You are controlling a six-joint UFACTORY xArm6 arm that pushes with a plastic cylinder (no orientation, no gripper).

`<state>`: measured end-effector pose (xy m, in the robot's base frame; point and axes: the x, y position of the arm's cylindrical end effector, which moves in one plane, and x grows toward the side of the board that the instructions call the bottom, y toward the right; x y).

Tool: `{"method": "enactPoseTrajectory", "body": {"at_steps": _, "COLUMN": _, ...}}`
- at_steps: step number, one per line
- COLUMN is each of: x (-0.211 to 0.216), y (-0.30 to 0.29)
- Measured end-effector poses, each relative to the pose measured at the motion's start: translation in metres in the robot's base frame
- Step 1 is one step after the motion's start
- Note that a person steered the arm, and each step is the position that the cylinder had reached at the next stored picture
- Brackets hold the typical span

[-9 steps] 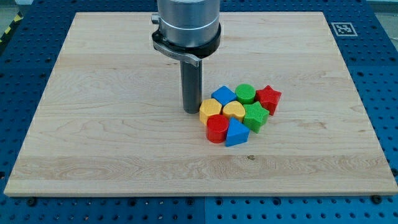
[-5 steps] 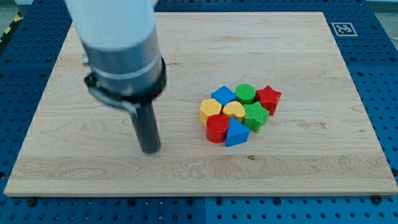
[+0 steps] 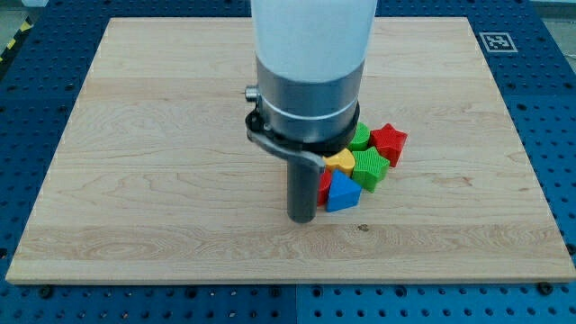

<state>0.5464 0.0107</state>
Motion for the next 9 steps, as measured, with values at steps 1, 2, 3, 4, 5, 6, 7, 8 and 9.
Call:
{"method": "enactPoseTrajectory", "body": {"at_steps": 1, "x": -0.045, "y": 0.0}}
{"method": "enactPoseTrajectory", "body": {"at_steps": 2, "x": -0.028, "y": 0.003}}
{"method": "enactPoseTrajectory", "body": {"at_steps": 3, "x": -0.049, "y": 0.02}}
{"method": "enactPoseTrajectory", "body": {"at_steps": 4, "x": -0.072, "y": 0.034}}
{"method": "enactPoseTrajectory", "body": {"at_steps": 5, "x": -0.046, "y": 0.036}}
{"method": "enactPoseTrajectory", "body": {"at_steps": 6, "x": -0.08, "y": 0.094}}
{"method": "enactPoseTrajectory", "body": {"at_steps": 7, "x": -0.077, "y": 0.095}}
{"method": "enactPoseTrajectory", "body": {"at_steps": 8, "x": -0.048, "y": 0.101}}
{"method": "enactPoseTrajectory", "body": {"at_steps": 9, "x": -0.071, "y": 0.134}}
